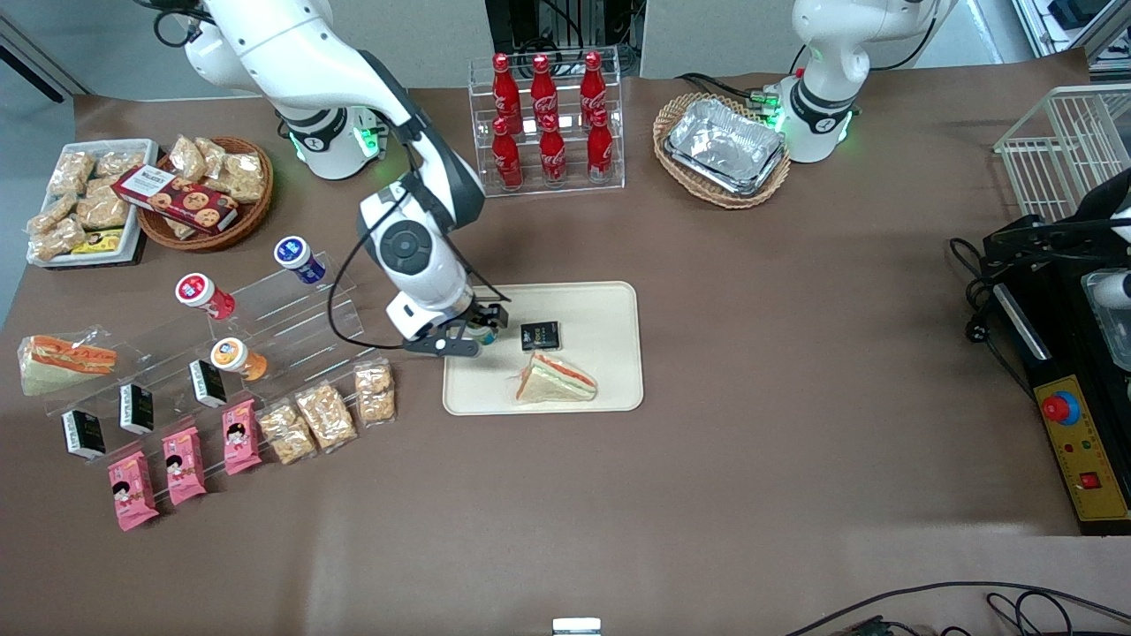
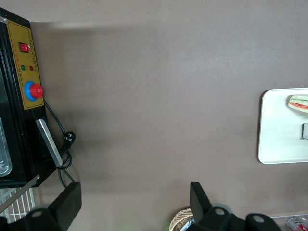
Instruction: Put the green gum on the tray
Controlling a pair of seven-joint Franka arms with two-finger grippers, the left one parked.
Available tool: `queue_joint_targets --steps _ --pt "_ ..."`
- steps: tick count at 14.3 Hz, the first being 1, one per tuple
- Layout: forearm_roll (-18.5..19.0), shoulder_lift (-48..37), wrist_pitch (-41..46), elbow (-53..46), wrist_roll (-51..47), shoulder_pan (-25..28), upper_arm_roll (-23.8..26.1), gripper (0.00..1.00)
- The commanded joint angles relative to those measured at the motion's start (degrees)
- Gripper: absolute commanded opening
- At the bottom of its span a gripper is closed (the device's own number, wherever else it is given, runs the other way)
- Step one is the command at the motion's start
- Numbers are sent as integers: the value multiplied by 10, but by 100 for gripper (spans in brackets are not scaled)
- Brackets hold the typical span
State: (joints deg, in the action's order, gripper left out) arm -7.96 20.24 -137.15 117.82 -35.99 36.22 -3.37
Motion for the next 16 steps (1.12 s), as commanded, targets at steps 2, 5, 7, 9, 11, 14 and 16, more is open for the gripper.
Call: queue_joint_targets --steps 2,5,7,9,11,14,16 --pt "7 -111 132 -15 80 -83 -11 99" --pt "6 -186 224 -24 162 -154 -12 99" --pt "5 -214 304 -50 221 -206 -12 99" --pt "7 -220 379 -93 268 -249 -12 99" --pt "8 -220 426 -131 307 -280 -12 99" --pt "36 -214 476 -195 351 -322 -12 99" --pt "63 -200 509 -243 354 -326 -13 99"
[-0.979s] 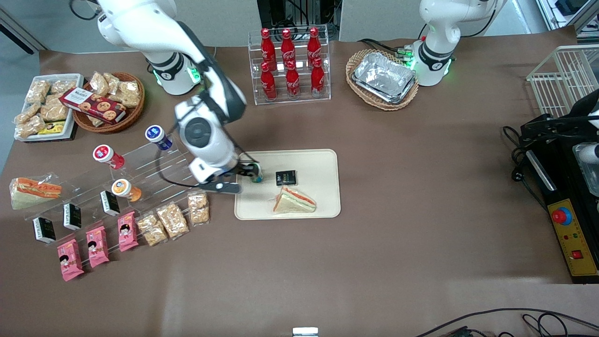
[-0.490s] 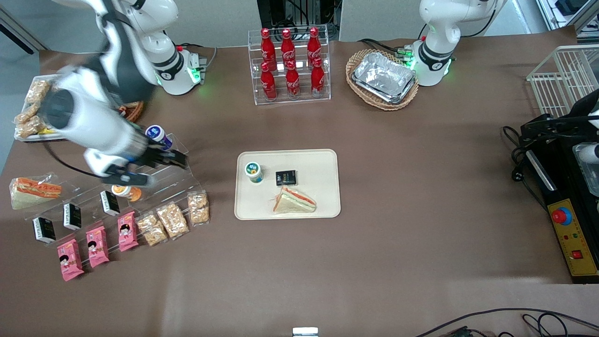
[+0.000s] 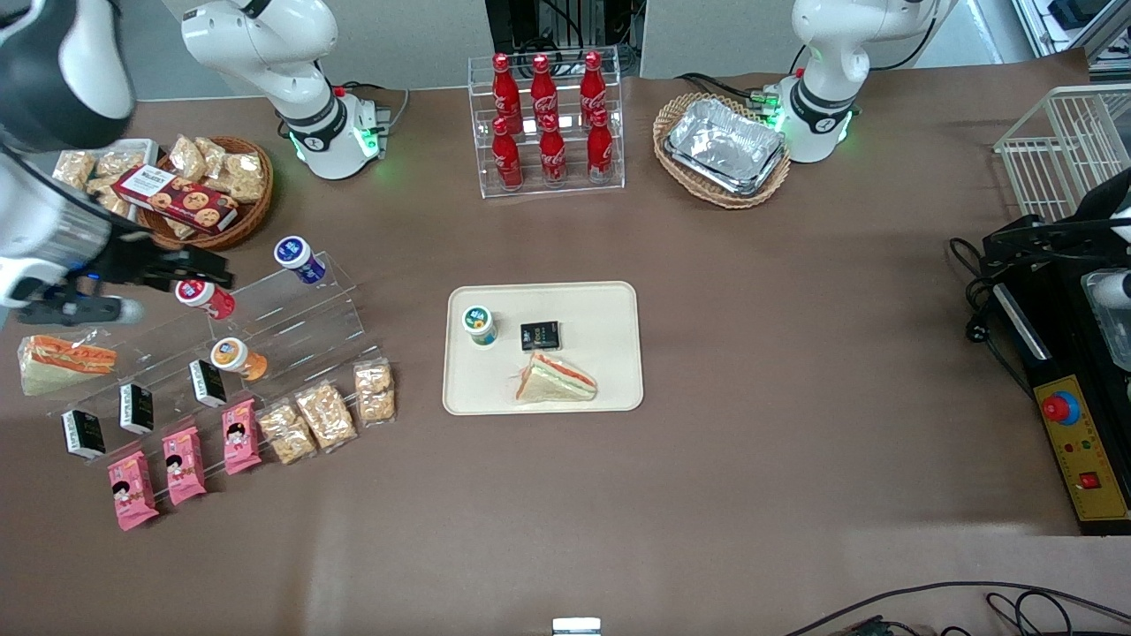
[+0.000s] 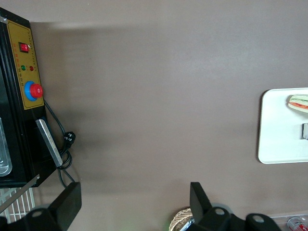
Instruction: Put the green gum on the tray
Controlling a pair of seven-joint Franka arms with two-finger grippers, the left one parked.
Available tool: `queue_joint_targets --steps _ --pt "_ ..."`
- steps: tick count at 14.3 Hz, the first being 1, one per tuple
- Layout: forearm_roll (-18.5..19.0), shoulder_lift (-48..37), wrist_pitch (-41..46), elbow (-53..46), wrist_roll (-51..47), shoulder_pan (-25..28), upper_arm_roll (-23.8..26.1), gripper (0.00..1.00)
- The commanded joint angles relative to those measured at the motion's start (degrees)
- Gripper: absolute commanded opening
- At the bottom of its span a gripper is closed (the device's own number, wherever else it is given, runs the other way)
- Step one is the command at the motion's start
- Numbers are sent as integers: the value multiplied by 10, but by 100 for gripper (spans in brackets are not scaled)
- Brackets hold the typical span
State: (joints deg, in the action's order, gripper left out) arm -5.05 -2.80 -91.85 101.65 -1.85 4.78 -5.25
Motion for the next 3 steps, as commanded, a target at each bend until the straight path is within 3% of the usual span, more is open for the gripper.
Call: queue_joint_targets --steps 1,3 --pt "47 40 70 -101 13 -12 5 99" --pt "55 50 94 -123 13 -11 -5 99"
